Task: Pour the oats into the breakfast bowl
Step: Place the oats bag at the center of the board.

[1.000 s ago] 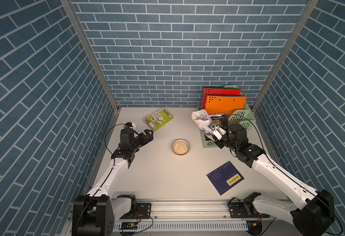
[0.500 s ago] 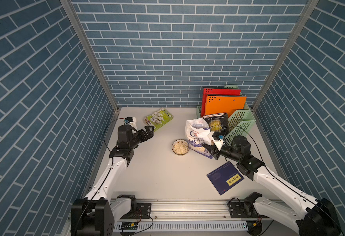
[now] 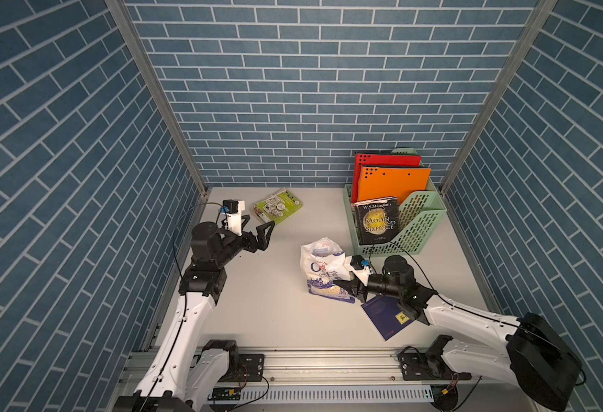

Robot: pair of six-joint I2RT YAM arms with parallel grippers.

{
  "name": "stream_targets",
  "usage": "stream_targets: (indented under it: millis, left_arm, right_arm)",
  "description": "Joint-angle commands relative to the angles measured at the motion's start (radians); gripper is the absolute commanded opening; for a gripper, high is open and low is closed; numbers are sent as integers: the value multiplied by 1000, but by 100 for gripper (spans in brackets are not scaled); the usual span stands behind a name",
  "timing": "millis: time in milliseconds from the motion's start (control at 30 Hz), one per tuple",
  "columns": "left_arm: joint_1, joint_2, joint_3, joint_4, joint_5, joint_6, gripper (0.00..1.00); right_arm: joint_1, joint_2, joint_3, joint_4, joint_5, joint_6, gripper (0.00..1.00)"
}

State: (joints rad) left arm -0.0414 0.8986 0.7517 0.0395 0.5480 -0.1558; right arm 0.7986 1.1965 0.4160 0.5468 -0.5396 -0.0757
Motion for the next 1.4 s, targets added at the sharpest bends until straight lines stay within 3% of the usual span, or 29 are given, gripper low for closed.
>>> stream_targets:
  millis: [0,167,333,467,733,967,1100,1200,1267,1367]
  left_arm:
    - [6,-14,-34,-44,-51,30,99]
    - [6,-34,-74,-37,-117,0,99]
    - [6,-64,-80,-36,-127,24,99]
    - [6,-75,-38,-93,-74,119,100]
    - [6,-82,47,-229,-9,267,99]
    - [6,-82,55,-272,171,381,99]
    - [2,-54,54,-311,266,462,99]
    - [-5,-76,25,-343,350,606,99]
    - [-13,-103,-6,-346,400,685,99]
    - [-14,-128,-44,-299,431,708,99]
  right_arm:
    - [53,71,11,293,32,-14,4]
    - [111,199,24,389,56,-57,7]
    - [111,222,23,380,49,-120,27]
    - [108,216,27,288,27,-175,41]
    - [46,167,28,196,-30,-191,59]
    - [-14,97,155,-104,-137,-216,75]
    - [-37,75,254,-315,-164,-278,80]
    - [-41,81,315,-420,-173,-312,80]
    - [-41,96,354,-468,-182,-322,78]
    - [-41,131,410,-529,-202,-330,69]
